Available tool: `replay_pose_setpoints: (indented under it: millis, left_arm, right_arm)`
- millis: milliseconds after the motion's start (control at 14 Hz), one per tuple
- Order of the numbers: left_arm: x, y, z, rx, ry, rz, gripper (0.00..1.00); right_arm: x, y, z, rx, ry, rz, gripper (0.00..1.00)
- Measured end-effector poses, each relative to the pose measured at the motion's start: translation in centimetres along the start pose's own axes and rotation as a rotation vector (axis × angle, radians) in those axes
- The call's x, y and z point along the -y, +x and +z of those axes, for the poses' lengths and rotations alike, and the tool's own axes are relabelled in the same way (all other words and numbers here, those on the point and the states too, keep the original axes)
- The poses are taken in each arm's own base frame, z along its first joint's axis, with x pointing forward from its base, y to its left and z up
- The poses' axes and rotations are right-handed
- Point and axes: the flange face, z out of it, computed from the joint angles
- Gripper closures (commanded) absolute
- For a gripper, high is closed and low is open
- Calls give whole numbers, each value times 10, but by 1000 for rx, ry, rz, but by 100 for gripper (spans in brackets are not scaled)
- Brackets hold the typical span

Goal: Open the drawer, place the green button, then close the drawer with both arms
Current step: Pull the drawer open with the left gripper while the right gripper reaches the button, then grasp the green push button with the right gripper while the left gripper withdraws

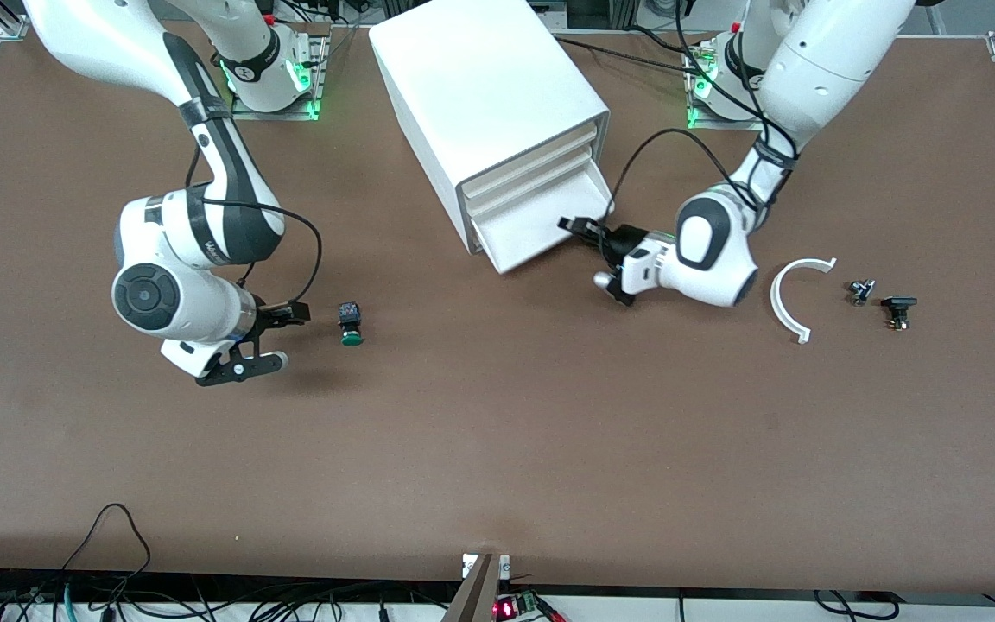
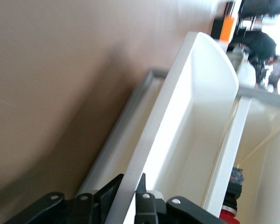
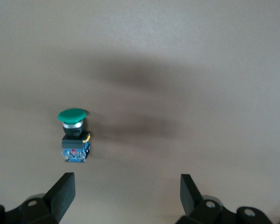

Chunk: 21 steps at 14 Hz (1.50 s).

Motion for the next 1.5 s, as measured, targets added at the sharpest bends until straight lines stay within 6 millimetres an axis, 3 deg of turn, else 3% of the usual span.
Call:
replay_pose_setpoints:
  millis: [71,214,429,571,714,857,1071,1357,1500]
  left_arm:
    - [5,6,-21,-38,9,-1,100]
    - [11,14,-50,-91,23,0,3]
    - [13,23,-70,-152,56,1,0]
    - [10,28,-78,-180,71,11,0]
    - [-4,35,-100,-251,148,53,0]
    - [-32,36,-151,-360,248,111,0]
    - [-65,10,-253,-543,319,152,0]
    - [-105,-27,-315,-510,584,283,0]
    - [-123,-58,-348,-440,703,318,0]
  right_arm:
    - [2,3,7,-8,0,5,0]
    - [13,10,23,-19,-1,17,0]
    - [39,13,44,-40,-6,11,0]
    - [45,10,60,-62,-5,9,0]
    - [45,5,75,-68,-4,9,0]
    - [53,0,86,-74,4,32,0]
    - [75,-8,99,-83,22,67,0]
    - [79,-16,106,-75,22,75,0]
    - [78,-21,110,-83,23,75,0]
